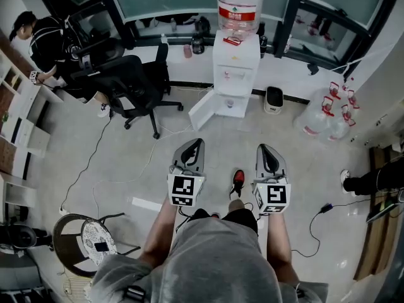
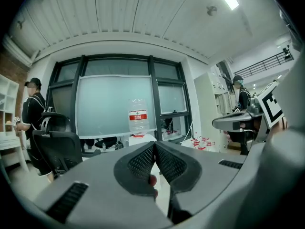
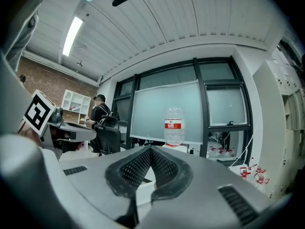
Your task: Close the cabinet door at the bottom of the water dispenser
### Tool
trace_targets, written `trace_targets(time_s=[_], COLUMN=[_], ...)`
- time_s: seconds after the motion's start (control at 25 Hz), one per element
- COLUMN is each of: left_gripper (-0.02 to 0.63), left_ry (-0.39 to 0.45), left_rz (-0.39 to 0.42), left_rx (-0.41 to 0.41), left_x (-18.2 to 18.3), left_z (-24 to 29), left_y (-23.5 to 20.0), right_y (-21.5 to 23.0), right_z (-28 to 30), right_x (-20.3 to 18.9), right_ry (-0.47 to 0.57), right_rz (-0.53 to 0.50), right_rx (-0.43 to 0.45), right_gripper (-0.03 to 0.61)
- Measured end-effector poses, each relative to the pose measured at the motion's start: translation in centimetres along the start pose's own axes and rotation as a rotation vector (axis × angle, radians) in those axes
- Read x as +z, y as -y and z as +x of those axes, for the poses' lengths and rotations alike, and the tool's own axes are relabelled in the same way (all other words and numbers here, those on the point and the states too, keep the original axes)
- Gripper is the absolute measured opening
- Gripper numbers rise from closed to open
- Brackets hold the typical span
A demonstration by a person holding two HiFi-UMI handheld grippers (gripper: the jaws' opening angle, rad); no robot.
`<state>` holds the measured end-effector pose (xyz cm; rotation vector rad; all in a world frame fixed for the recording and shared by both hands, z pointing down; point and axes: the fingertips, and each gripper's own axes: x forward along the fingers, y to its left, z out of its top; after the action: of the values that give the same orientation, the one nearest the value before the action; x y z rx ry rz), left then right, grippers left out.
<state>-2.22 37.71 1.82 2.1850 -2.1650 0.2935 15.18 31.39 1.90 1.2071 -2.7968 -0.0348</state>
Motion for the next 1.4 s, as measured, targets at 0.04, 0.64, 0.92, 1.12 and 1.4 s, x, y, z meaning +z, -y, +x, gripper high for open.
trace_targets(time_s=[0.04, 0.64, 0.92, 1.12, 1.4], left_gripper=[0.023, 0.023, 0.023, 0.023, 0.023], left_ry=[-0.006, -0.096, -0.112, -0.105, -0.134], left_rz=[0.000, -0.014, -0.042, -0.053, -0.102], left_rx=[0.004, 0.065, 0.112, 0.149, 0.180], left_x=[-0.2, 0.6, 0.4, -0.2, -2.6], left_z=[1.1, 18.5, 24.0, 26.6, 29.4], left_y=[-0.1, -3.1, -4.3, -5.7, -8.3], right_y=[0.8, 11.1, 13.8, 13.3, 12.4], right_z=[1.1, 17.2, 22.8, 26.1, 31.0], right_x=[-0.2, -0.9, -2.2, -3.8, -6.4], right_ry=[0.000, -0.022, -0.053, -0.086, -0.128], right_rz=[0.004, 0.055, 0.061, 0.062, 0.094], right_rx=[0.004, 0.084, 0.138, 0.203, 0.226], right_gripper=[0.018, 0.018, 0.018, 0.018, 0.017])
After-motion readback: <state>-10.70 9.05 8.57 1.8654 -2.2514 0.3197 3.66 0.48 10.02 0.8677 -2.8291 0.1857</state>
